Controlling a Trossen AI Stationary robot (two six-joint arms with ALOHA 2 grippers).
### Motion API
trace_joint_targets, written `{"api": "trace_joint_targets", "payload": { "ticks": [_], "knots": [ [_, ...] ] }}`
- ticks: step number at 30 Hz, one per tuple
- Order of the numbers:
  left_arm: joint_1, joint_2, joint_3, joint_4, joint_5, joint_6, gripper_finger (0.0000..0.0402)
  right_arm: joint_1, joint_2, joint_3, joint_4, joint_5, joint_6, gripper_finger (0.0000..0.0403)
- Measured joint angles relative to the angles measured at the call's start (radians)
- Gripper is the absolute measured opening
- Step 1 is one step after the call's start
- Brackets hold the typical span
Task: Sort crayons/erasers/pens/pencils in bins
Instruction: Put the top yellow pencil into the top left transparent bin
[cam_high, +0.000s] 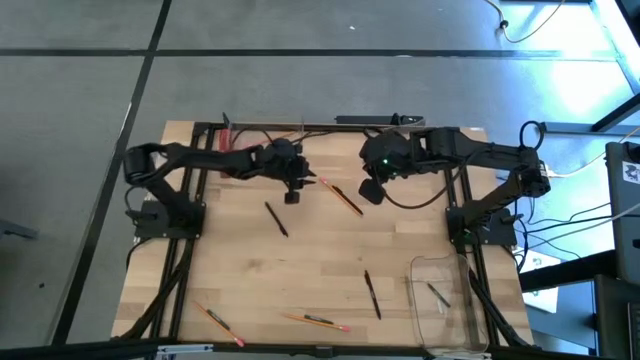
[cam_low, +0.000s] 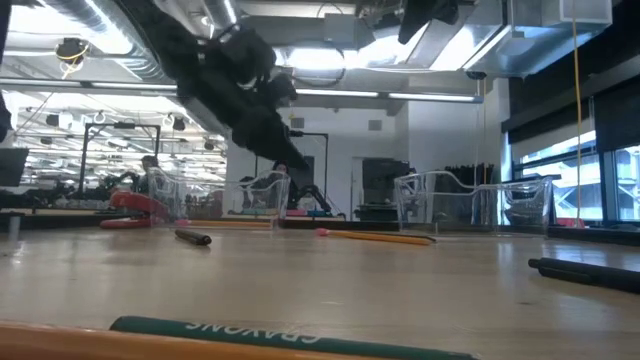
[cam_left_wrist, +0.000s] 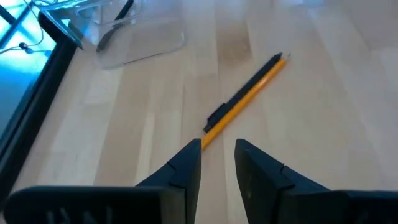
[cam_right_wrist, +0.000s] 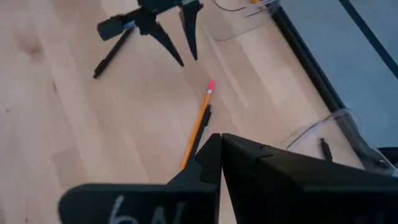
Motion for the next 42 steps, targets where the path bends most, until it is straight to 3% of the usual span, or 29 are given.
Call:
{"api": "trace_joint_targets", "payload": {
  "ticks": [14, 25, 32, 36, 42],
  "knots": [
    [0.000, 0.048, 0.000, 0.056, -0.014, -0.029, 0.0091, -0.010, 0.000, 0.000, 0.000, 0.000, 0.033, 0.0016],
    [0.000, 0.035, 0.000, -0.131, -0.031, -0.206, 0.0104, -0.010, 0.000, 0.000, 0.000, 0.015, 0.079, 0.0016],
    [0.000, -0.069, 0.000, -0.310, -0.031, -0.080, 0.0105, -0.010, 0.000, 0.000, 0.000, 0.016, 0.079, 0.0016],
    [0.000, -0.111, 0.000, -0.279, -0.030, 0.024, 0.0103, -0.010, 0.000, 0.000, 0.001, 0.020, 0.078, 0.0016],
    [0.006, -0.067, 0.001, -0.131, -0.001, 0.110, 0.0104, -0.010, 0.000, 0.000, 0.001, 0.054, 0.079, 0.0016]
  ]
}}
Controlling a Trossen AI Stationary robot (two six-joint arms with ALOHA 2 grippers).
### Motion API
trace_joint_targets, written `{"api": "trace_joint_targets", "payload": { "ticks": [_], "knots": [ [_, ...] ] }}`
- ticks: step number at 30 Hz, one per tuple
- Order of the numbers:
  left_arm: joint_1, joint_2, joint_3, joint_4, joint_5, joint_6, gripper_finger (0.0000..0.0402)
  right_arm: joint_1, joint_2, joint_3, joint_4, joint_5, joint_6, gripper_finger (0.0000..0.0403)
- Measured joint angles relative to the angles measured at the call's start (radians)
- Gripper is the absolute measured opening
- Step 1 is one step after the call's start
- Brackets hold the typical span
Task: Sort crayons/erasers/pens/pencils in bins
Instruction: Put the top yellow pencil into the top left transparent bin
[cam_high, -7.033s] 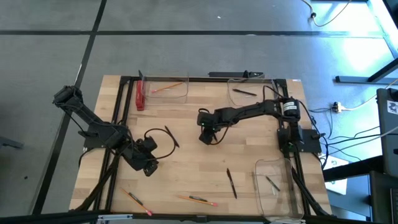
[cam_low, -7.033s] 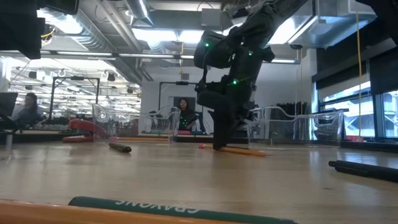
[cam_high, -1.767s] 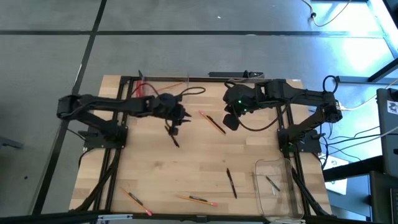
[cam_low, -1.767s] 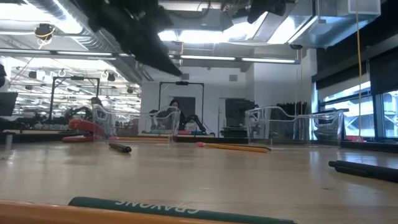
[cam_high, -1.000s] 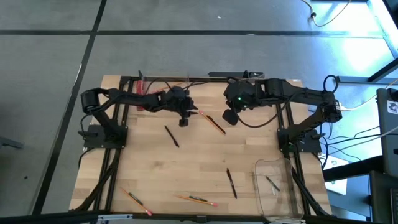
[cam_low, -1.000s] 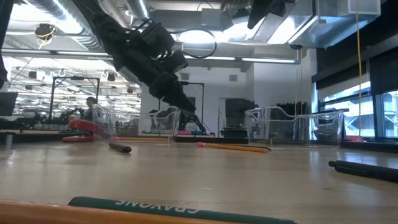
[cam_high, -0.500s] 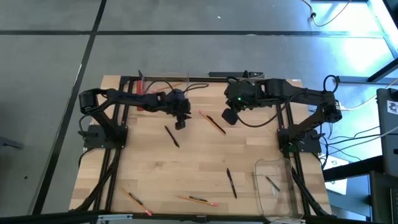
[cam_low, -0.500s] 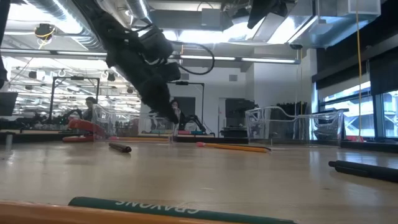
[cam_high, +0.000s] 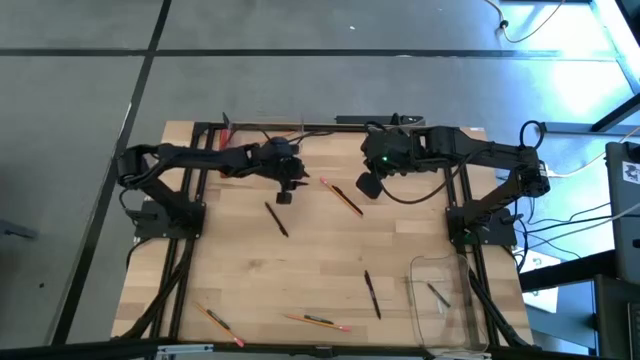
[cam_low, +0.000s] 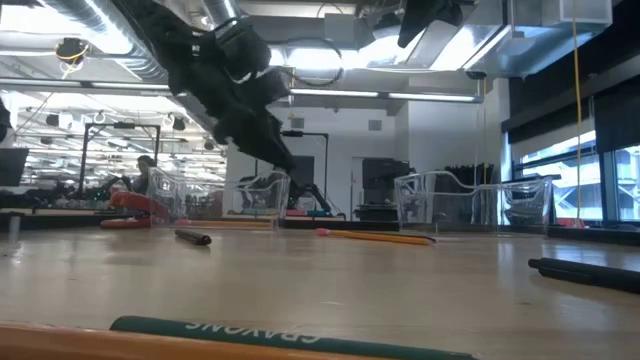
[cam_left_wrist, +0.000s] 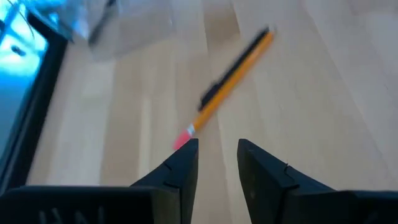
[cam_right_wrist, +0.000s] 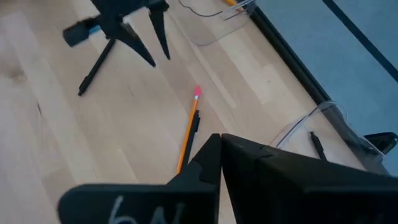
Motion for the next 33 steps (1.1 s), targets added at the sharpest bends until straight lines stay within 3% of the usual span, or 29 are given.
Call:
{"api": "trace_joint_targets", "payload": {
  "ticks": [3, 9, 17, 19, 33],
  "knots": [
    [0.002, 0.052, 0.031, 0.069, 0.004, 0.000, 0.0103, 0.000, 0.000, 0.000, 0.000, 0.000, 0.002, 0.0016],
    [0.024, 0.199, 0.186, 0.019, 0.003, 0.030, 0.0105, 0.000, 0.000, 0.000, 0.000, 0.001, 0.027, 0.0016],
    [0.030, 0.300, 0.421, -0.347, -0.004, 0.055, 0.0105, 0.000, 0.000, 0.000, 0.000, 0.016, 0.025, 0.0016],
    [0.030, 0.315, 0.443, -0.406, -0.004, 0.056, 0.0105, 0.000, 0.000, 0.000, -0.001, 0.024, 0.024, 0.0016],
    [0.027, 0.409, 0.447, -0.377, 0.003, 0.120, 0.0106, 0.000, 0.000, 0.000, -0.008, 0.040, 0.055, 0.0016]
  ]
}}
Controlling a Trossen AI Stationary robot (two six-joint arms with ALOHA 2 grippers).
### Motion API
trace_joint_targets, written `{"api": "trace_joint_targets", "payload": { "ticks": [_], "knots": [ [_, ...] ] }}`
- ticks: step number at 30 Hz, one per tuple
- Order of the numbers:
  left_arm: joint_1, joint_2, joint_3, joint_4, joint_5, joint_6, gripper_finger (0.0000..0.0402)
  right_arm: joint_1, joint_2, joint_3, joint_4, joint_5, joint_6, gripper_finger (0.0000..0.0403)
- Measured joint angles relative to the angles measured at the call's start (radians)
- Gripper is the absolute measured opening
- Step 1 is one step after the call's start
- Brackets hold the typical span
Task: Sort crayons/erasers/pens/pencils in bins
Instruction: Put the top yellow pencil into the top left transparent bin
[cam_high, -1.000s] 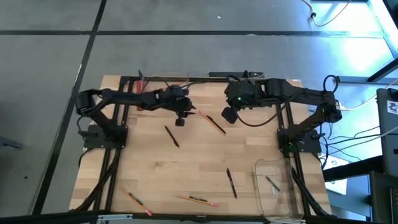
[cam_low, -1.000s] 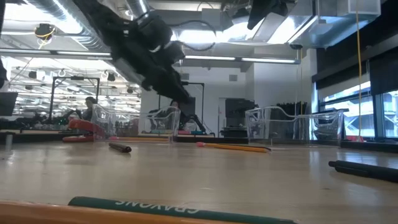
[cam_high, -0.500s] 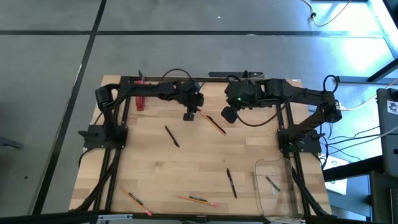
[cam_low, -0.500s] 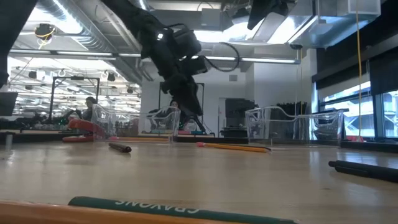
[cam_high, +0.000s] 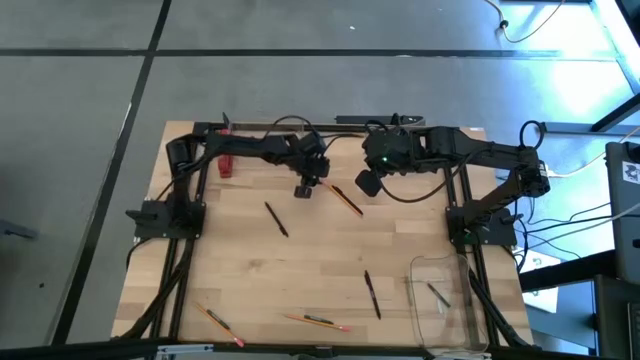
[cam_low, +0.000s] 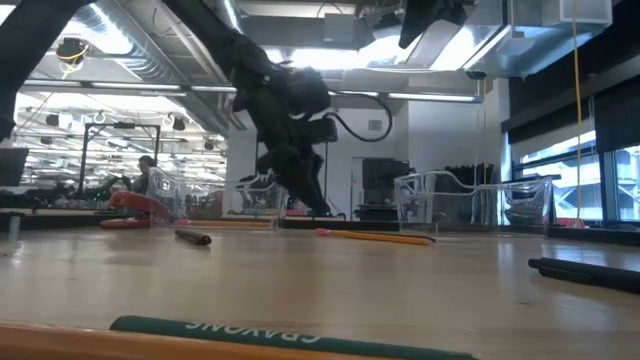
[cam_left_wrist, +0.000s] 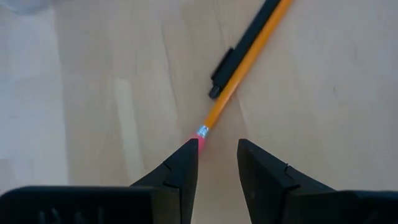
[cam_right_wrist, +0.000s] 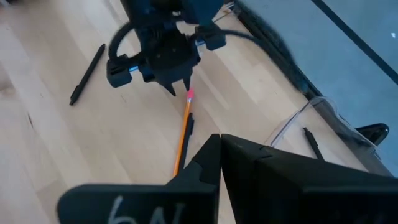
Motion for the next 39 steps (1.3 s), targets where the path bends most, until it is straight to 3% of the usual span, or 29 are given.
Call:
{"api": "trace_joint_targets", "payload": {
  "ticks": [39],
  "knots": [
    [0.004, 0.103, 0.001, 0.103, -0.025, 0.089, 0.0105, 0.000, 0.000, 0.000, 0.007, 0.003, 0.022, 0.0016]
  ]
}}
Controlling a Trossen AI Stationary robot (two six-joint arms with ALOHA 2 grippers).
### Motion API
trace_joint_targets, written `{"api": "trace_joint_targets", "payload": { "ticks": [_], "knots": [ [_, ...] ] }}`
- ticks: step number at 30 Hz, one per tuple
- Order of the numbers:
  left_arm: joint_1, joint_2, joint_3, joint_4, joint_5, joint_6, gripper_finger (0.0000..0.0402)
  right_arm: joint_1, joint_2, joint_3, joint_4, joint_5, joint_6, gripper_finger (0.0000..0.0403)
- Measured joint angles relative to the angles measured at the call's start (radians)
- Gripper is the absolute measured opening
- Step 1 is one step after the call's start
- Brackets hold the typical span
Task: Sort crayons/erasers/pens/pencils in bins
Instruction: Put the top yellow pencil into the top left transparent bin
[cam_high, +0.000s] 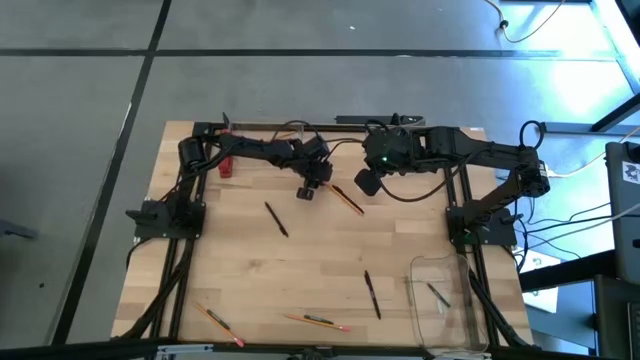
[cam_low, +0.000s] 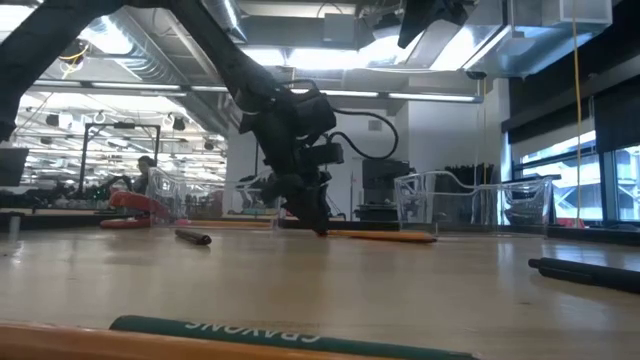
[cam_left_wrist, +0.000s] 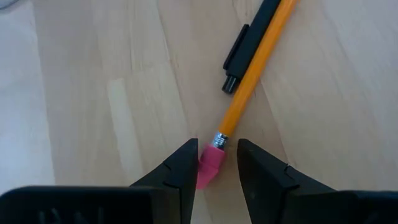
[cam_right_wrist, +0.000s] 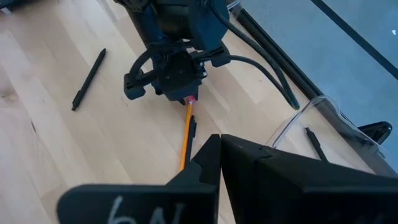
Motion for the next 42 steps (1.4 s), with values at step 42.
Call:
{"api": "trace_joint_targets", "payload": {
  "ticks": [42],
  "knots": [
    [-0.039, -0.002, 0.001, -0.163, 0.041, -0.218, 0.0005, 0.000, 0.000, 0.000, -0.016, 0.000, -0.034, 0.0016]
  ]
}}
